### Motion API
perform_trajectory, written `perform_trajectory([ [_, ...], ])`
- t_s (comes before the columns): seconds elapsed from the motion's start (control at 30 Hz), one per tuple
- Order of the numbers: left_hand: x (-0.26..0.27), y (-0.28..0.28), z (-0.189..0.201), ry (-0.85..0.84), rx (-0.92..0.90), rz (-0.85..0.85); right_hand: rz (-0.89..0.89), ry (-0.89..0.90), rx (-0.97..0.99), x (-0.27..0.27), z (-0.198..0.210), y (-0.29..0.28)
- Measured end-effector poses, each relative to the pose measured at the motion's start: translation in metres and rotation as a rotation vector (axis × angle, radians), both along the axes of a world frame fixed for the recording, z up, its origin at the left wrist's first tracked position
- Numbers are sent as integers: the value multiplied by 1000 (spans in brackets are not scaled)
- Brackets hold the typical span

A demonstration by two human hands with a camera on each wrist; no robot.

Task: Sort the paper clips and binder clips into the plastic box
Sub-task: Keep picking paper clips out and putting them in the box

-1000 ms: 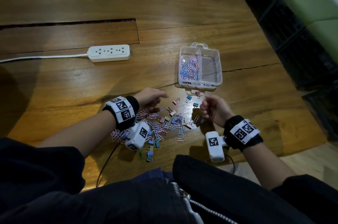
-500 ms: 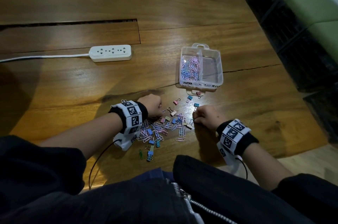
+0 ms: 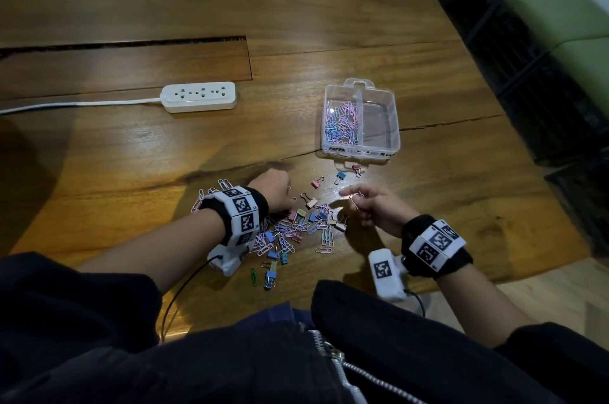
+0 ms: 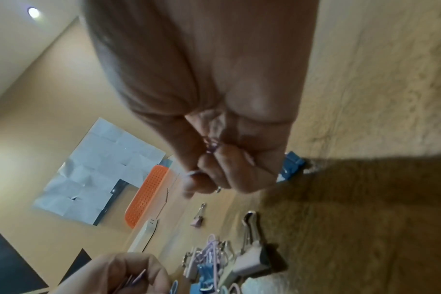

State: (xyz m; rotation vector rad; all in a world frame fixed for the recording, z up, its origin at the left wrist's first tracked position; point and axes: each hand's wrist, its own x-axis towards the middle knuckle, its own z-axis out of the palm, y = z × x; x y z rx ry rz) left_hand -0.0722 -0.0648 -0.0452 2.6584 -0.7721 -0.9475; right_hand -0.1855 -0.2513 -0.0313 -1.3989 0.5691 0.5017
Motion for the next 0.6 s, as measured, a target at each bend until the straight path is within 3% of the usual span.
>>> perform_trajectory([
  [0.2,-1,-1,4,118,-3,49,139,116,-223,1,6,20],
  [0.33,4,1,13,371,-335,355,268,28,-784,0,-9,35],
  [0.4,6,0,20,518,-452,469,305,21,-966,1,-14,37],
  [0.6,3,-19,23,632,-467,382,202,-64,-1073,1,-10,26],
])
